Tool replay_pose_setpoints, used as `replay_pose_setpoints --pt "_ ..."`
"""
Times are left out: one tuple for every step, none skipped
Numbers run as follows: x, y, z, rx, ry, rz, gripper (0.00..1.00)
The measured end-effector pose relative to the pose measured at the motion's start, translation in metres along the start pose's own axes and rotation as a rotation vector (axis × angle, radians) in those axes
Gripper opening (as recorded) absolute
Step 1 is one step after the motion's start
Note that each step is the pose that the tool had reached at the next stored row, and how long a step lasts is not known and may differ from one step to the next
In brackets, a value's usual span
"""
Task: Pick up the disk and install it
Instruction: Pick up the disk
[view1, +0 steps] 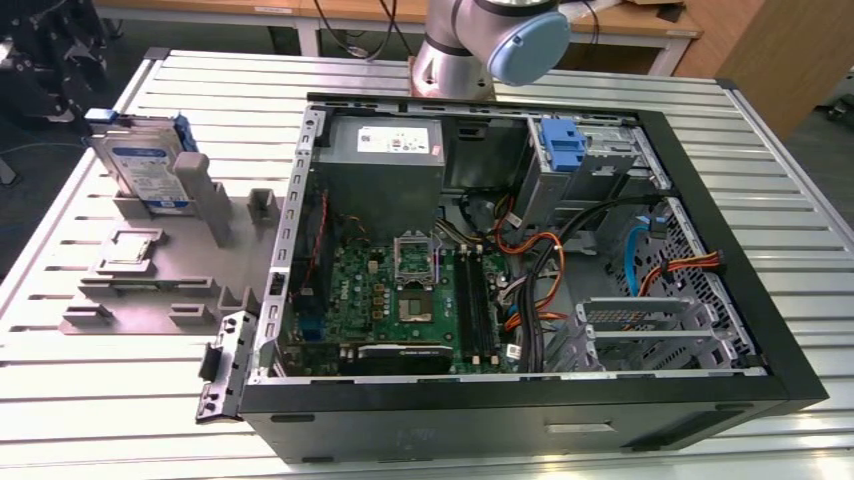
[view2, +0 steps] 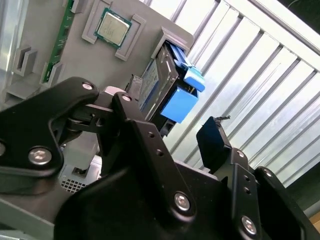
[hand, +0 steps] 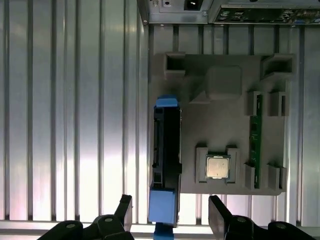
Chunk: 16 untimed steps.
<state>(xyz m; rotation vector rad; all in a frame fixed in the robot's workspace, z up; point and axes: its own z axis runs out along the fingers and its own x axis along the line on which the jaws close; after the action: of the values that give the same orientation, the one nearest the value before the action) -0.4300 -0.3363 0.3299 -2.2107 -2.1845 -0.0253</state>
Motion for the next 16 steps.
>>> replay_pose_setpoints --pt "-0.0001 0.0000 0.0018 0.0000 0.0001 0.000 0.71" --pt "-0.0001 -0.0001 0.0036 0.0000 0.0001 0.000 0.71" --pt "-0.0002 -0.0002 0.0054 -0.0002 0.0001 0.000 0.71" --pt "-0.0002 -0.0004 0.0072 -0.0006 0.0001 0.000 0.71" --pt "-0.0003 -0.0006 0.0091 -0.0021 0.0001 0.000 0.71" --pt "-0.0003 -0.0009 0.0106 -0.0042 0.0002 0.000 0.71" --pt "-0.0004 -0.0011 0.0120 -0.0063 0.0002 0.000 0.71" --pt "-0.0005 -0.0011 0.0137 -0.0078 -0.0001 0.000 0.71" --pt "-0.0006 -0.0011 0.0153 -0.0085 -0.0001 0.000 0.71" --pt "-0.0006 -0.0011 0.0164 -0.0089 -0.0004 0.000 0.71" --pt "-0.0005 -0.0012 0.0169 -0.0100 -0.0055 0.000 0.71" --pt "-0.0005 -0.0011 0.0174 -0.0123 -0.0087 0.000 0.71" --pt "-0.0007 -0.0011 0.0184 -0.0137 -0.0101 -0.001 0.71" --pt "-0.0007 -0.0011 0.0192 -0.0145 -0.0102 -0.004 0.71" --pt "-0.0007 -0.0010 0.0201 -0.0148 -0.0103 -0.010 0.71" --pt "-0.0007 -0.0011 0.0210 -0.0150 -0.0103 -0.017 0.71"
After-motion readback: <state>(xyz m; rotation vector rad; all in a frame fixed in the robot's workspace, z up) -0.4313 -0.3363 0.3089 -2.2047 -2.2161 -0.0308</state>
